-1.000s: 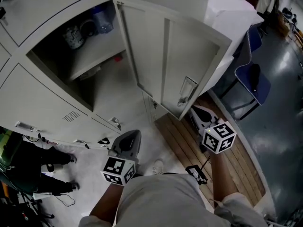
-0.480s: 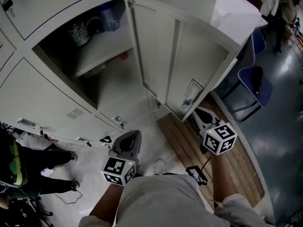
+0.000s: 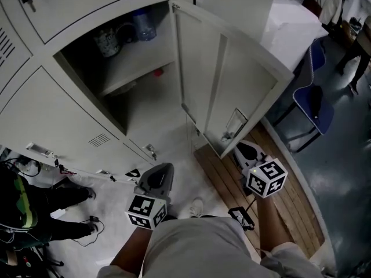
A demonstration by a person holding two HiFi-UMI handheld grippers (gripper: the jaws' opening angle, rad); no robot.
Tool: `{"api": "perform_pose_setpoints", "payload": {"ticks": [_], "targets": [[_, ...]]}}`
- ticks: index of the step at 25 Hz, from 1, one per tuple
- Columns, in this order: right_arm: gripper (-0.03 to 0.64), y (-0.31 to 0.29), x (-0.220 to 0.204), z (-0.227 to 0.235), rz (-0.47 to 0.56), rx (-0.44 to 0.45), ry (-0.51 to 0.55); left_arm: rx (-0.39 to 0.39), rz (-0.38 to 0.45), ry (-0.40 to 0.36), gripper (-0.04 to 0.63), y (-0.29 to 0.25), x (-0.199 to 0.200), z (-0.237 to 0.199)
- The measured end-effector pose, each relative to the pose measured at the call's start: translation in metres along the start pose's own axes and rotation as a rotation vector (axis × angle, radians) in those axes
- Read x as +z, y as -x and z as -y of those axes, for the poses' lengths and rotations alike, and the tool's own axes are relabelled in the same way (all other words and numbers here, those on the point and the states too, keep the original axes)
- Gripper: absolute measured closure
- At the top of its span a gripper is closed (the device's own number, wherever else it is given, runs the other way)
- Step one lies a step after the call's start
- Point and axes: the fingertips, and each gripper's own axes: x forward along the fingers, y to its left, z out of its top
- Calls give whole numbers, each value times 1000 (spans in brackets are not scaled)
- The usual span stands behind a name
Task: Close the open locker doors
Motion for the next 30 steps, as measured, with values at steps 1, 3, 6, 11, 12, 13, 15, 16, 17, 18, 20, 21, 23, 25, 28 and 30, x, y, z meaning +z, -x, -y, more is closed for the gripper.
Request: {"api": "perform_pose_setpoints", "payload": {"ticks": [1, 3, 6, 11, 12, 13, 15, 16, 17, 18, 20, 21, 23, 25, 28, 30], "targets": [[589, -1, 0, -4, 0, 5, 2, 0, 1, 1, 581, 2, 0, -2], [589, -3, -1, -13, -1, 14, 3, 0, 3, 4, 581, 5, 0, -5], [589, -7, -2, -27, -3, 32, -1, 2, 3, 5, 581, 11, 0, -9], [589, -14, -1, -51, 2, 67, -4, 12, 1, 7, 581, 20, -1, -18], [589, -15, -1, -56, 3, 75, -3, 16, 1, 8, 581, 23, -1, -20], [589, -17, -1, -61, 2, 83, -2, 20, 1, 9, 581, 25, -1, -22], [589, -21, -2, -70, 1, 97, 0, 27, 1, 11, 581, 29, -2, -26], [589, -23, -2, -74, -1, 103, 1, 31, 1, 13, 581, 31, -3, -28], [589, -25, -2, -77, -3, 109, 3, 35, 1, 14, 581, 33, -4, -30], [589, -27, -3, -81, -5, 115, 4, 39, 2, 16, 581, 36, -4, -32], [589, -32, -3, -89, -8, 127, 8, 48, 4, 20, 581, 41, -5, -38], [589, -35, -3, -92, -9, 132, 10, 53, 4, 22, 581, 44, -6, -40], [589, -39, -3, -100, -11, 143, 15, 61, 5, 25, 581, 49, -6, -45], [589, -43, -2, -107, -12, 154, 18, 69, 8, 27, 581, 54, -6, -50], [589, -50, -2, -117, -16, 166, 21, 80, 10, 31, 581, 62, -7, -58], [589, -54, -2, -123, -19, 174, 24, 86, 11, 33, 581, 67, -8, -64]]}}
